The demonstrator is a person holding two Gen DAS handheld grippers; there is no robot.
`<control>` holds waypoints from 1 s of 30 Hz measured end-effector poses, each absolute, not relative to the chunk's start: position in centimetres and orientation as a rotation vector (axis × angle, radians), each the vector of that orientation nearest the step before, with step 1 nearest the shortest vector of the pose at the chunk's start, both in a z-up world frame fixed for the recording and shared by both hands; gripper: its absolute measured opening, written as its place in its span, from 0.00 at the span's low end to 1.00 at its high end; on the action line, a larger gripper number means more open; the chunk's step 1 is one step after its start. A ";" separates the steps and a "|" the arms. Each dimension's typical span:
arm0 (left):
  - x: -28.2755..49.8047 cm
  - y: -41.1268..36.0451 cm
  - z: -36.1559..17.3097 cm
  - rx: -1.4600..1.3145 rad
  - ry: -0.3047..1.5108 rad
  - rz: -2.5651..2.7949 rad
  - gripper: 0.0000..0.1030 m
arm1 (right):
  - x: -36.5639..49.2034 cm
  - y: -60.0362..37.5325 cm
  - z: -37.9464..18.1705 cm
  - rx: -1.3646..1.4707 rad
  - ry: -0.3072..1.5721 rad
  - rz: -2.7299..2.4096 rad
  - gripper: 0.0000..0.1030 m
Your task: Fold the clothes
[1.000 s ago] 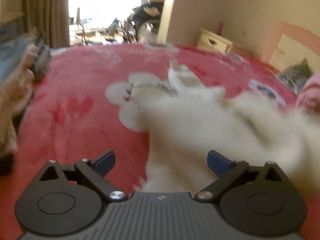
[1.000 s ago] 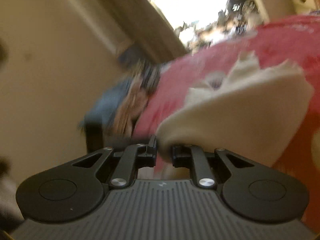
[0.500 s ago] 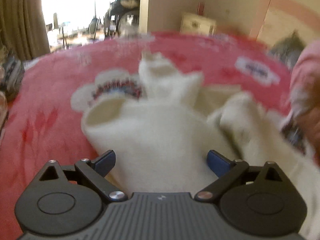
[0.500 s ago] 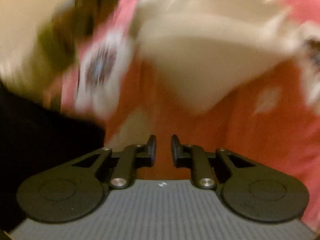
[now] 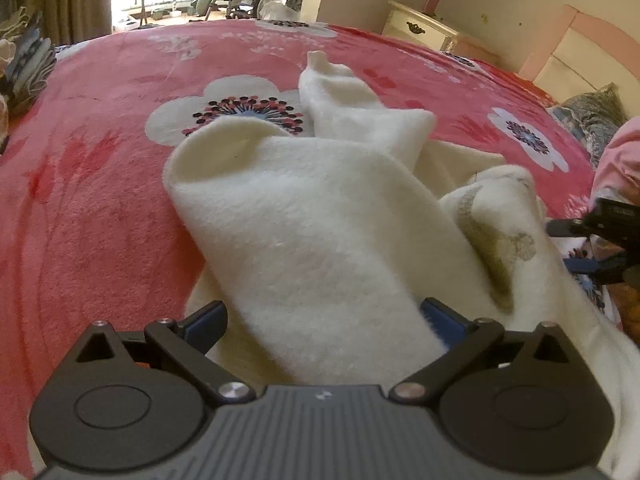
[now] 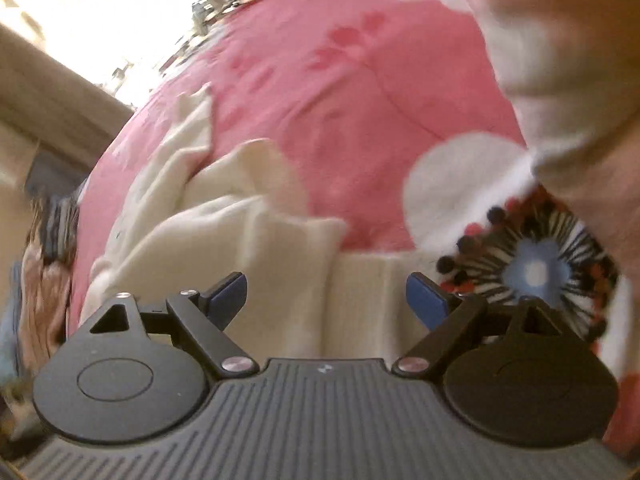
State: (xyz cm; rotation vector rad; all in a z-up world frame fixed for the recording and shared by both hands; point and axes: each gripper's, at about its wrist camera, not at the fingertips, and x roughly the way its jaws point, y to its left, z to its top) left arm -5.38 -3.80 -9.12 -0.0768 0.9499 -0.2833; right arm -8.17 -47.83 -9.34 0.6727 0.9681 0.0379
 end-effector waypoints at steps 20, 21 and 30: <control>-6.1 -3.8 -9.2 -0.073 0.941 -0.261 1.00 | -0.7 -48.1 -11.8 0.709 0.881 0.144 0.86; -6.2 -3.9 -9.2 -0.071 0.942 -0.258 1.00 | 0.1 -48.1 -12.5 0.730 0.897 0.142 0.88; -7.2 -4.2 -9.3 -0.069 0.937 -0.232 1.00 | 4.8 -41.3 -11.0 0.520 0.994 0.355 0.20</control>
